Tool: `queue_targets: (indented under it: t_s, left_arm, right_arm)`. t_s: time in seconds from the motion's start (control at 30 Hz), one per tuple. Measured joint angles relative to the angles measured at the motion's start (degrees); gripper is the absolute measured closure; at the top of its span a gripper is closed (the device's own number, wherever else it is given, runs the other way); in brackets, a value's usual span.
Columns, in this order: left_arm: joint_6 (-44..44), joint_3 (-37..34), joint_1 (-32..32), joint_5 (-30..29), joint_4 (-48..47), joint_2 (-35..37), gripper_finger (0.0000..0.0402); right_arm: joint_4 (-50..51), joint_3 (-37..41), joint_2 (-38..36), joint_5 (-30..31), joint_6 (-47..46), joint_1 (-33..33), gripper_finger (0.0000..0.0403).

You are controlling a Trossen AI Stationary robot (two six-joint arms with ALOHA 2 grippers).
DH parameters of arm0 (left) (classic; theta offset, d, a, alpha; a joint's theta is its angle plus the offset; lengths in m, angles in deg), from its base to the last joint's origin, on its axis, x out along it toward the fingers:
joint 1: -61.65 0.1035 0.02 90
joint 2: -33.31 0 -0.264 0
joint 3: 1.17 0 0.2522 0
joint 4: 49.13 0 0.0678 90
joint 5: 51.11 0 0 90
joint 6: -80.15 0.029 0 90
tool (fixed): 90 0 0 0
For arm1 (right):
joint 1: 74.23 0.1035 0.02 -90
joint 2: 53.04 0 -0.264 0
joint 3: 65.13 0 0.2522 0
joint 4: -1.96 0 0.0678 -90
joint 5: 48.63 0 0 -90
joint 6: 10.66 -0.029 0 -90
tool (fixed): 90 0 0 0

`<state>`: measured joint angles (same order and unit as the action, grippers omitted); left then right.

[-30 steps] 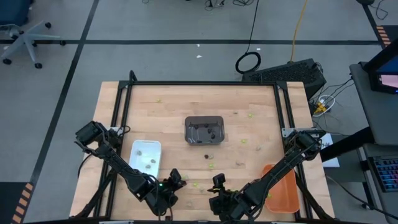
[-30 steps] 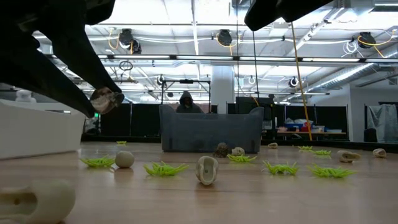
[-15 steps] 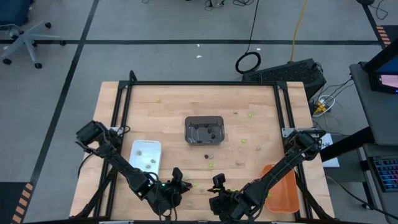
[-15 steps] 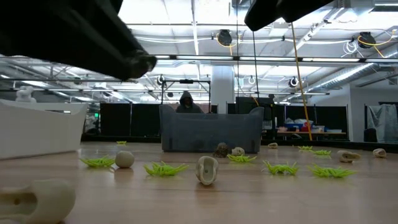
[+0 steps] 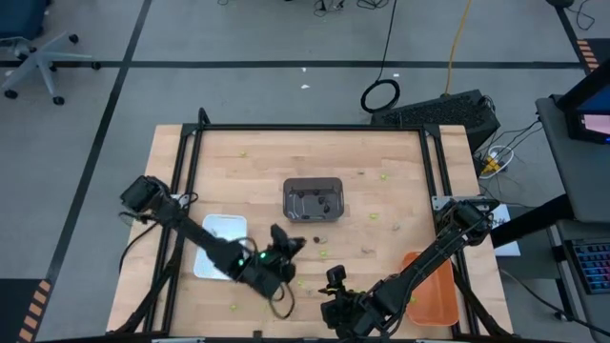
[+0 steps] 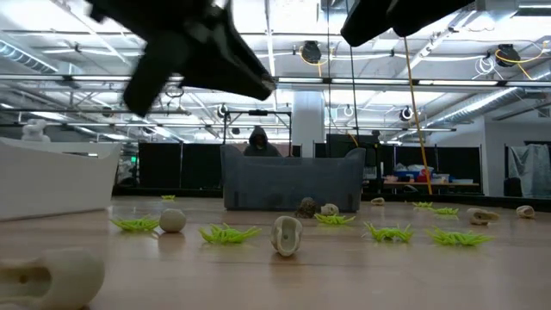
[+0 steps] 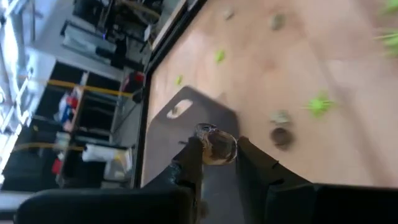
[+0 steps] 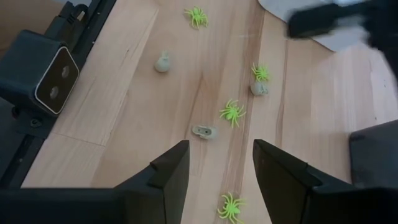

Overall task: Sort Halloween decoration
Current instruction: Put the black skull toy into the black bin, then put the green spider toy into the orange bin

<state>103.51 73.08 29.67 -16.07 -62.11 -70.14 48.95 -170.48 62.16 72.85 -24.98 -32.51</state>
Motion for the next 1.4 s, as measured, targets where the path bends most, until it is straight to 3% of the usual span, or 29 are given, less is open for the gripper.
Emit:
queue_targets:
  t_s: [0.2,0.43,0.6,0.73,0.9,1.23,1.4]
  left_arm:
    - [0.1,0.0,7.9,3.3,-0.6,3.6,0.034]
    - [-0.6,0.0,18.6,20.3,-3.8,6.8,0.034]
    - [-9.0,0.0,25.3,30.1,-5.1,6.8,0.034]
    - [-22.4,0.0,27.8,30.8,-8.2,6.8,0.034]
    - [-26.1,0.0,28.7,30.9,-10.6,6.7,0.0336]
    - [-31.5,0.0,28.8,31.3,-11.4,6.7,0.0225]
    - [-37.0,0.0,25.9,32.7,-12.0,8.8,0.0216]
  right_arm:
    - [3.0,0.0,0.0,0.0,-2.2,0.7,0.0241]
    - [12.8,0.0,0.0,2.6,-9.8,2.1,0.0241]
    - [16.3,0.0,0.0,3.4,-12.9,2.3,0.0241]
    - [16.7,0.0,0.0,3.4,-13.3,2.3,0.0241]
    - [16.9,0.0,0.0,3.4,-14.6,2.1,0.0241]
    - [19.2,0.0,0.0,3.0,-17.5,-0.6,0.0241]
    - [19.8,0.0,0.0,3.0,-16.6,-2.1,0.0241]
